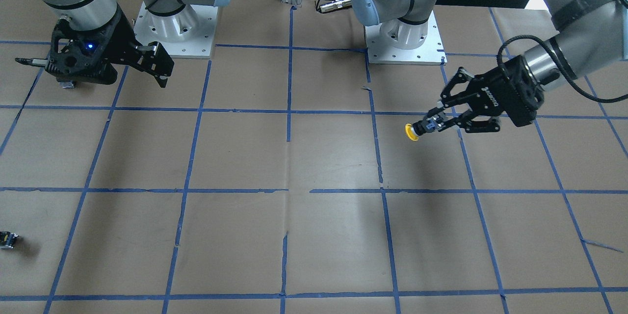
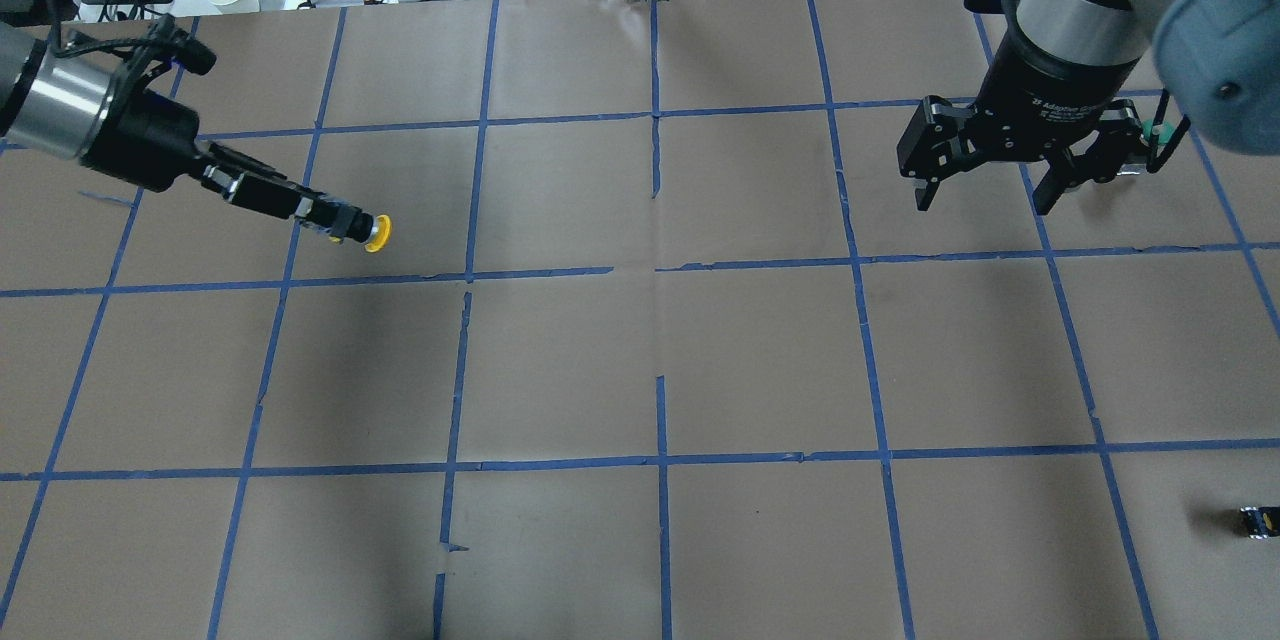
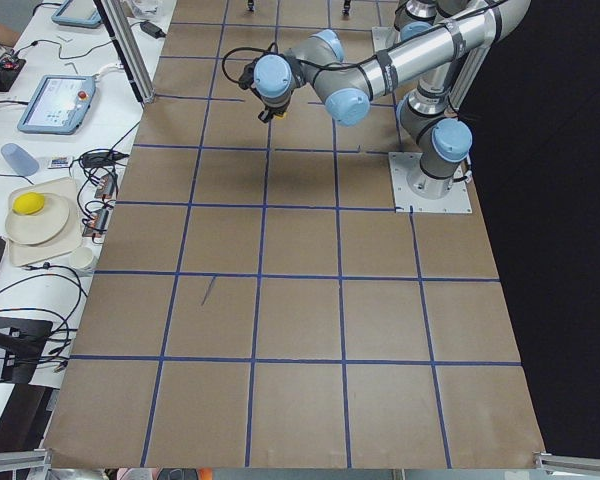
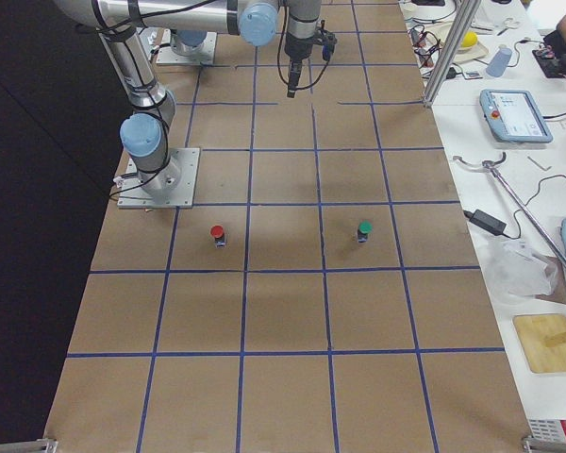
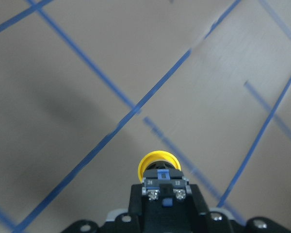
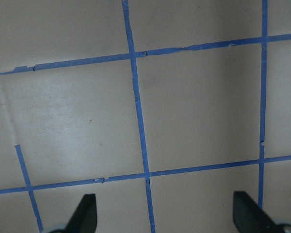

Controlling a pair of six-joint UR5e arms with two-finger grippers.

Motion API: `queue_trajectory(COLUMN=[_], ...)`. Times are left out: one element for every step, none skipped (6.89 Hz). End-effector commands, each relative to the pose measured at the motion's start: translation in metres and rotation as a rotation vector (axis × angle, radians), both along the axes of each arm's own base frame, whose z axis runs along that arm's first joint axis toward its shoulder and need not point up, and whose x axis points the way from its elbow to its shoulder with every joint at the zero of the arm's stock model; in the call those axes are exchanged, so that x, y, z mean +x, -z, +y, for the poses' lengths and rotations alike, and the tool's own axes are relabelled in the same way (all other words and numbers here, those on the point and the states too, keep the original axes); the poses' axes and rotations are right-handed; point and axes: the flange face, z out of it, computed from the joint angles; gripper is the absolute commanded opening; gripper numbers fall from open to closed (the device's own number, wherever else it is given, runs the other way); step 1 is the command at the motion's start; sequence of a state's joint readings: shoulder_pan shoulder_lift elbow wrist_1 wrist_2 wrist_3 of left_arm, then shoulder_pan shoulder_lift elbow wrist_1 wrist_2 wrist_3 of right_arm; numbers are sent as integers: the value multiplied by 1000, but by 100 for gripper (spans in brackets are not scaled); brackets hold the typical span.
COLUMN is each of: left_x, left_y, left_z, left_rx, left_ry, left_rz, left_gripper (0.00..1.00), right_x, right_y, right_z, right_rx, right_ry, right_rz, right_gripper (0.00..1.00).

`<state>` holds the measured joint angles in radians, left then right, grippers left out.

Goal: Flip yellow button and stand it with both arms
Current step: 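Lift the yellow button with the left gripper and carry it toward the table center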

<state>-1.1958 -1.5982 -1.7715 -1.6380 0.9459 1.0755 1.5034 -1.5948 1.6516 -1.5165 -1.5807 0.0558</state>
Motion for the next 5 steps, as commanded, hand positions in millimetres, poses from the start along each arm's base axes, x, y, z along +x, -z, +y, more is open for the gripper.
queue_trajectory(left_x=[-89, -113, -129, -154, -170], left_y=[-22, -35, -40, -44, -37], left_z=[15, 19, 24, 32, 41], left_rx=[206, 297, 347, 433, 503], left_ry=[-185, -266, -287, -322, -336], left_rz=[214, 298, 339, 439, 511], left_gripper=[12, 12, 12, 12, 12], right_x=[-29, -42, -42, -40, -35], right_y=[17, 16, 12, 10, 8], right_z=[-15, -17, -22, -25, -32], right_rx=[42, 42, 26, 29, 36], right_ry=[71, 109, 167, 279, 375], right_rz=[-16, -44, -161, -220, -312], right_gripper=[100, 100, 100, 100, 100])
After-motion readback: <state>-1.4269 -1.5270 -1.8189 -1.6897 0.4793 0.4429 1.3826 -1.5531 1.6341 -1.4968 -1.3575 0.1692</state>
